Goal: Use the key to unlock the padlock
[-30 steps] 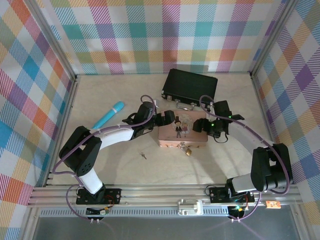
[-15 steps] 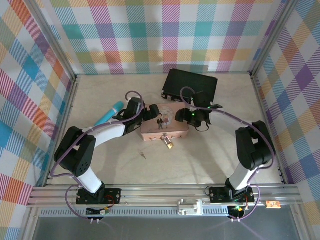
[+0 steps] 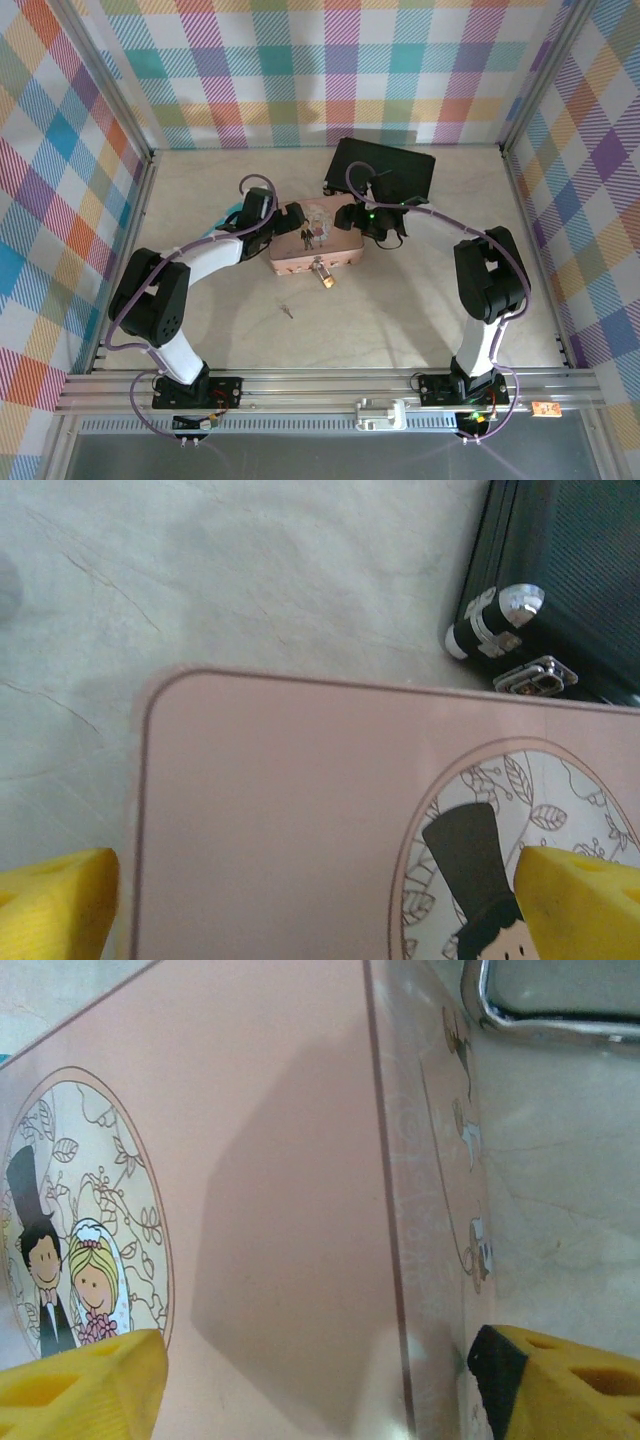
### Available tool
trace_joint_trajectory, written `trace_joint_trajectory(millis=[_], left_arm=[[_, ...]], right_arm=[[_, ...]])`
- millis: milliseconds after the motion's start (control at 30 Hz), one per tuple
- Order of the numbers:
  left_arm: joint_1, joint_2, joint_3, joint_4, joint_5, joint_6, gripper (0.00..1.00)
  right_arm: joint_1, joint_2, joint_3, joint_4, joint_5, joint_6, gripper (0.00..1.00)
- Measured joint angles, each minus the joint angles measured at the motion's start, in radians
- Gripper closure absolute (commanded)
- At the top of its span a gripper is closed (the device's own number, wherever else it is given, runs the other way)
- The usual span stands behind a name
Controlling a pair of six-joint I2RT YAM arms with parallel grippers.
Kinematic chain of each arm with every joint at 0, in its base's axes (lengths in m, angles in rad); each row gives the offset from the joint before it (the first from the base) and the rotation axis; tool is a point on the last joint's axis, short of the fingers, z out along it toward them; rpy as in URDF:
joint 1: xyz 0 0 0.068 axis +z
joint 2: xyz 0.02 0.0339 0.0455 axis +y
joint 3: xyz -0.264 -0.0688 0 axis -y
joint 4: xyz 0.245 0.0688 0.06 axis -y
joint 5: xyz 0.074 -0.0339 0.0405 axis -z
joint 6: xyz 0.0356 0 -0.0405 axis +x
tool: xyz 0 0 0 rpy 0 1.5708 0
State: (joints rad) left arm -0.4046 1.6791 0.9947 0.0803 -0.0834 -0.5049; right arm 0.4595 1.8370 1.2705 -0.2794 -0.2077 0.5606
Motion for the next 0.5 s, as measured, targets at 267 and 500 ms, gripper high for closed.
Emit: trace_joint_trajectory(millis=[267, 500], left_arm=[[0.109, -0.104, -0.006, -0.071, -0.001, 0.042, 0.0], [0.14, -0.373, -0.114, -0.127, 0.016, 0.051, 0.0]], right_arm=[[0.053, -0.146, 0.01, -0.161, 0.131, -0.144, 0.15], [0.377, -0.166, 0.045, -0.291, 0.203, -0.206, 0.24]])
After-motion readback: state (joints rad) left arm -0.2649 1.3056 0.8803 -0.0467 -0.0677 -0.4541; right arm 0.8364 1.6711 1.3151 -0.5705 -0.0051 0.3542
